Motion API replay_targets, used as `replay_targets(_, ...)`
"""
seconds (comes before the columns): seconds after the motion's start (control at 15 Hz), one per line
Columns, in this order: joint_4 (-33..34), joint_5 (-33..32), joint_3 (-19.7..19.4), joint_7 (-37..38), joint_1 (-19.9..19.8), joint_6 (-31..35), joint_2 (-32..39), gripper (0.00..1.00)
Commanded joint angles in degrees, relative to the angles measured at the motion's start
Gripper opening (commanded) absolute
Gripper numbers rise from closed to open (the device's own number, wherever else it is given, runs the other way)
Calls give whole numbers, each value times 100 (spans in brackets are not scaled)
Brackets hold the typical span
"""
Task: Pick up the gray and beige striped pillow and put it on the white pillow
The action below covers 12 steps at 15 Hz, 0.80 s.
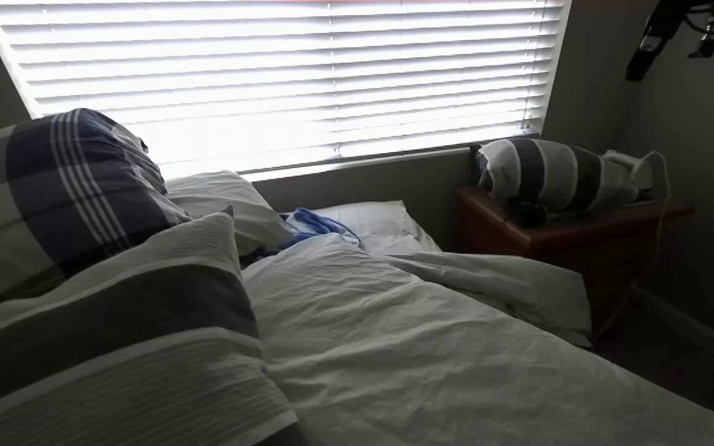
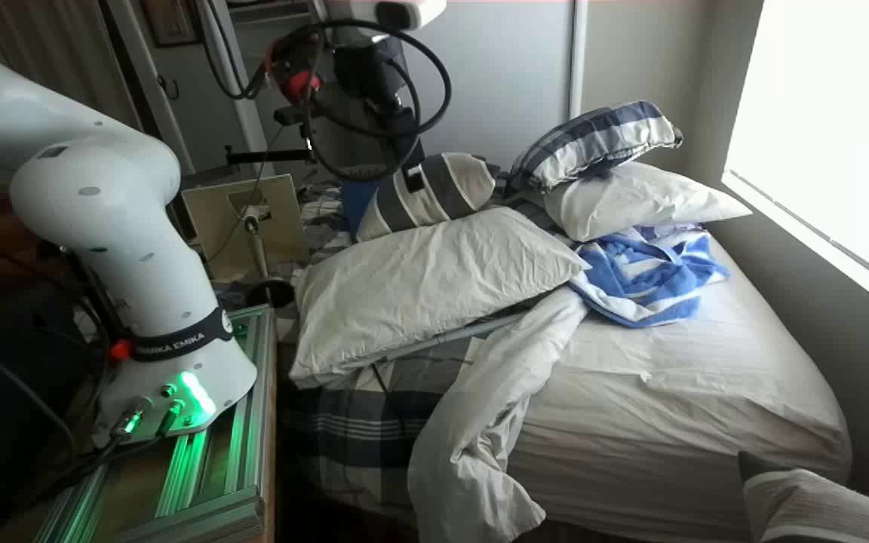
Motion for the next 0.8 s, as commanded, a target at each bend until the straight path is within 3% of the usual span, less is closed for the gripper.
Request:
replay_targets(0.0, 12, 85, 94, -69, -102, -18, 25, 100)
replay_targets(0.67, 12, 85, 94, -69, -103, -18, 25, 100)
replay_targets(0.73, 60, 204, 106, -242, 132, -32, 62, 100)
